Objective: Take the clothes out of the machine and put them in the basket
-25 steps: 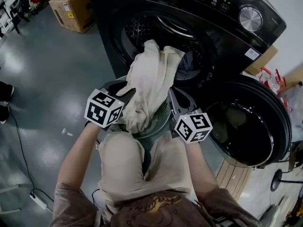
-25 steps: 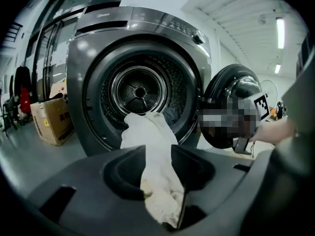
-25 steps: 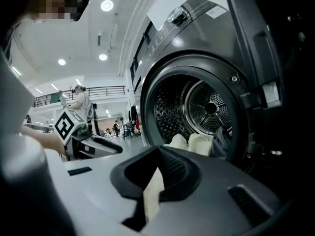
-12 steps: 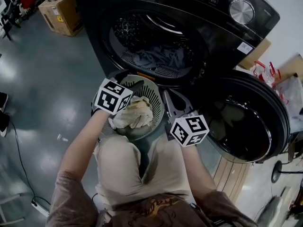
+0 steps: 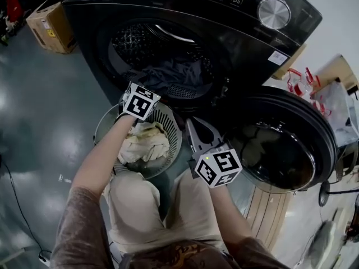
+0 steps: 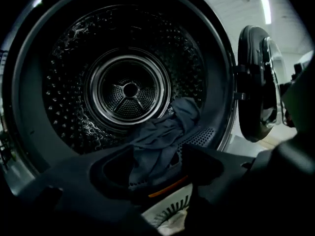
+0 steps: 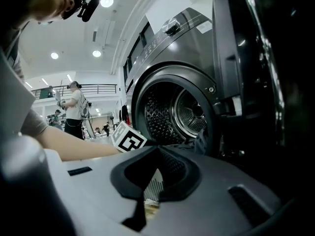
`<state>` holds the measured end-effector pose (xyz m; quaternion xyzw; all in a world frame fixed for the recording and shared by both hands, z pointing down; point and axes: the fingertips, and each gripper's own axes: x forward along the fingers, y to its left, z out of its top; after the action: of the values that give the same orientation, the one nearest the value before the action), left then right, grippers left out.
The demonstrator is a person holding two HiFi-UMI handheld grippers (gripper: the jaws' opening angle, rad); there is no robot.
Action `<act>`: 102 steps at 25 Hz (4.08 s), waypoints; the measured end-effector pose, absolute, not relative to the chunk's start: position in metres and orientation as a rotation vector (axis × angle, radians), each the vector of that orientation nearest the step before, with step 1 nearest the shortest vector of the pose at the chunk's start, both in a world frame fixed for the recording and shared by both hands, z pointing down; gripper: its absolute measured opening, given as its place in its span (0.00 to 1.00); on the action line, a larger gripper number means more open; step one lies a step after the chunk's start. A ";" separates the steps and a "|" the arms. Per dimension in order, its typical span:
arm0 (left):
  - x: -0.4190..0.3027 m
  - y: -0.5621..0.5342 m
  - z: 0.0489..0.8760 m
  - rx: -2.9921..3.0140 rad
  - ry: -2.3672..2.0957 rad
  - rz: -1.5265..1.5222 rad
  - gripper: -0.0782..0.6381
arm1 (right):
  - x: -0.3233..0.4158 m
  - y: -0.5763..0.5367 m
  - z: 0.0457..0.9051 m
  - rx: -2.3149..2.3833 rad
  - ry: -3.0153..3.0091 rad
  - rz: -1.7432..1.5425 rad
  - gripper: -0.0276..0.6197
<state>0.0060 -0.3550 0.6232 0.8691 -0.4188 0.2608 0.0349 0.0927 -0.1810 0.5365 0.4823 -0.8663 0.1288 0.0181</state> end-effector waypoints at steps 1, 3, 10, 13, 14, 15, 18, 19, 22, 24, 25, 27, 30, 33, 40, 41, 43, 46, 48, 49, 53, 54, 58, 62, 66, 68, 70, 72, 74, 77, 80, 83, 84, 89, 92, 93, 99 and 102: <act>0.009 -0.361 0.625 2.681 -1.289 0.818 0.55 | 0.095 -0.181 0.536 1.510 -2.686 0.401 0.04; 0.013 -0.372 0.632 2.677 -1.287 0.866 0.55 | 0.099 -0.181 0.536 1.529 -2.680 0.405 0.04; 0.018 -0.394 0.650 2.643 -1.249 0.916 0.54 | 0.108 -0.179 0.535 1.552 -2.664 0.396 0.04; 0.016 -0.395 0.651 2.592 -1.230 0.845 0.41 | 0.110 -0.178 0.535 1.551 -2.661 0.388 0.04; 0.014 -0.395 0.651 2.577 -1.239 0.836 0.33 | 0.110 -0.177 0.535 1.550 -2.659 0.385 0.04; 0.014 -0.395 0.651 2.569 -1.248 0.835 0.31 | 0.110 -0.176 0.536 1.550 -2.658 0.385 0.04; 0.016 -0.391 0.648 2.571 -1.256 0.840 0.18 | 0.112 -0.173 0.536 1.556 -2.651 0.387 0.04; 0.018 -0.388 0.646 2.576 -1.247 0.836 0.15 | 0.114 -0.173 0.536 1.560 -2.650 0.388 0.04; 0.019 -0.372 0.637 2.585 -1.197 0.804 0.14 | 0.115 -0.172 0.535 1.565 -2.654 0.388 0.04; 0.019 -0.358 0.629 2.594 -1.166 0.793 0.14 | 0.114 -0.172 0.534 1.560 -2.662 0.388 0.04; 0.019 -0.350 0.624 2.601 -1.152 0.794 0.13 | 0.112 -0.172 0.534 1.556 -2.666 0.388 0.04; 0.018 -0.334 0.616 2.613 -1.123 0.793 0.13 | 0.109 -0.172 0.533 1.544 -2.674 0.386 0.04; 0.014 -0.309 0.601 2.623 -1.077 0.761 0.12 | 0.102 -0.172 0.529 1.520 -2.693 0.375 0.04; 0.008 -0.284 0.588 2.638 -1.052 0.734 0.12 | 0.097 -0.172 0.524 1.498 -2.709 0.362 0.04; -0.026 -0.238 0.565 2.609 -1.061 0.653 0.12 | 0.081 -0.177 0.519 1.444 -2.744 0.357 0.04; -0.031 -0.230 0.562 2.604 -1.054 0.635 0.12 | 0.077 -0.178 0.519 1.433 -2.750 0.357 0.04; -0.041 -0.213 0.555 2.596 -1.046 0.609 0.12 | 0.069 -0.180 0.518 1.407 -2.763 0.358 0.04; -0.060 -0.190 0.546 2.595 -1.057 0.618 0.12 | 0.056 -0.182 0.518 1.364 -2.787 0.361 0.04; -0.071 -0.175 0.541 2.586 -1.061 0.612 0.12 | 0.047 -0.183 0.518 1.337 -2.800 0.362 0.04; -0.076 -0.168 0.539 2.580 -1.062 0.605 0.12 | 0.044 -0.184 0.518 1.325 -2.806 0.362 0.04; -0.087 -0.144 0.534 2.565 -1.064 0.600 0.12 | 0.031 -0.189 0.518 1.287 -2.824 0.365 0.04; -0.089 -0.140 0.533 2.563 -1.068 0.601 0.12 | 0.028 -0.190 0.518 1.277 -2.828 0.365 0.04; -0.091 -0.131 0.531 2.561 -1.074 0.602 0.12 | 0.017 -0.190 0.520 1.246 -2.836 0.370 0.04; -0.095 -0.138 0.532 2.578 -1.176 0.604 0.14 | 0.015 -0.187 0.522 1.237 -2.833 0.370 0.04; -0.093 -0.159 0.527 2.608 -1.261 0.560 0.44 | 0.020 -0.186 0.524 1.255 -2.821 0.371 0.04; -0.085 -0.172 0.529 2.626 -1.253 0.551 0.47 | 0.024 -0.185 0.525 1.270 -2.813 0.373 0.04; -0.076 -0.187 0.532 2.646 -1.249 0.551 0.51 | 0.027 -0.184 0.525 1.283 -2.806 0.369 0.04; -0.067 -0.205 0.536 2.668 -1.249 0.546 0.54 | 0.029 -0.184 0.523 1.296 -2.800 0.362 0.04; -0.058 -0.224 0.541 2.684 -1.253 0.540 0.57 | 0.032 -0.183 0.522 1.313 -2.795 0.357 0.04; -0.043 -0.256 0.552 2.698 -1.262 0.540 0.61 | 0.041 -0.184 0.520 1.347 -2.779 0.346 0.04; -0.032 -0.288 0.565 2.690 -1.274 0.584 0.65 | 0.050 -0.184 0.519 1.382 -2.759 0.338 0.04; -0.023 -0.319 0.575 2.680 -1.291 0.623 0.70 | 0.057 -0.182 0.518 1.419 -2.743 0.343 0.04; -0.020 -0.330 0.577 2.681 -1.302 0.630 0.71 | 0.060 -0.182 0.518 1.430 -2.737 0.344 0.04; -0.006 -0.381 0.591 2.664 -1.363 0.666 0.73 | 0.069 -0.185 0.519 1.463 -2.711 0.346 0.04; -0.002 -0.404 0.602 2.650 -1.369 0.696 0.73 | 0.070 -0.188 0.518 1.478 -2.708 0.350 0.04; -0.002 -0.411 0.606 2.642 -1.373 0.707 0.73 | 0.070 -0.190 0.517 1.478 -2.708 0.351 0.04; -0.004 -0.428 0.626 2.583 -1.394 0.768 0.53 | 0.071 -0.193 0.520 1.487 -2.699 0.362 0.04; -0.003 -0.427 0.628 2.588 -1.402 0.790 0.34 | 0.074 -0.195 0.520 1.496 -2.693 0.359 0.04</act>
<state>-0.0028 -0.4270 0.6278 0.8482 -0.4596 0.2591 0.0471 0.0737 -0.1953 0.5201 0.4823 -0.8681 0.1159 0.0199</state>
